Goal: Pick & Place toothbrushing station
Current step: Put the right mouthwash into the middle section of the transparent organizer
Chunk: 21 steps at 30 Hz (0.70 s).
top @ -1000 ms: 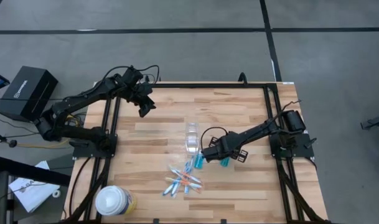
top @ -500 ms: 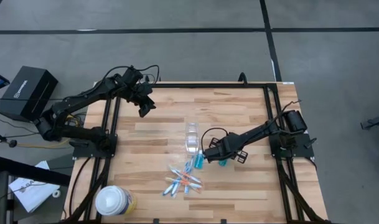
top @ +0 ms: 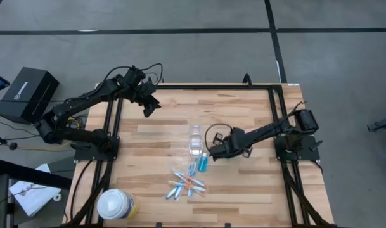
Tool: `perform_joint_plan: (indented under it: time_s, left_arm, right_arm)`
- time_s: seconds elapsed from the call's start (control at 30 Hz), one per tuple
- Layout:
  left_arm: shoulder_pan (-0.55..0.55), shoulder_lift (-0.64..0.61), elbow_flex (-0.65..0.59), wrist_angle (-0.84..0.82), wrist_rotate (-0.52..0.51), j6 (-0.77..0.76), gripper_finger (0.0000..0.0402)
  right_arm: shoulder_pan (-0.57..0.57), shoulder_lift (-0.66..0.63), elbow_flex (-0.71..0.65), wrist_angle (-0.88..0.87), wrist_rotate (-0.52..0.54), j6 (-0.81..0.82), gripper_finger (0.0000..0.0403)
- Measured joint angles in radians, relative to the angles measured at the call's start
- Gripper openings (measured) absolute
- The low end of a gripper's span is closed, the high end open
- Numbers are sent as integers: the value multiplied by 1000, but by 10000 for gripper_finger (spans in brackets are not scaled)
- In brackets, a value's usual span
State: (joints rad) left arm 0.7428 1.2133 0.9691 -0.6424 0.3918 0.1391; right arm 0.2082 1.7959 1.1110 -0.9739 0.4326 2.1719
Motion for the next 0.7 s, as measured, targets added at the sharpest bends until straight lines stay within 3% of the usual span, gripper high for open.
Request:
perform_joint_plan:
  time_s: [0.23,0.37,0.57,0.7]
  left_arm:
    - [39,0,0,252,88,-230,126]
    - [65,0,0,407,120,-325,126]
    - [91,0,0,653,165,-460,126]
    - [90,0,0,819,209,-531,126]
  right_arm:
    - [-55,-178,0,-29,236,-208,83]
    - [-92,-282,0,16,333,-420,83]
    - [-176,-410,0,340,353,-991,83]
    - [-230,-452,2,616,262,-1384,83]
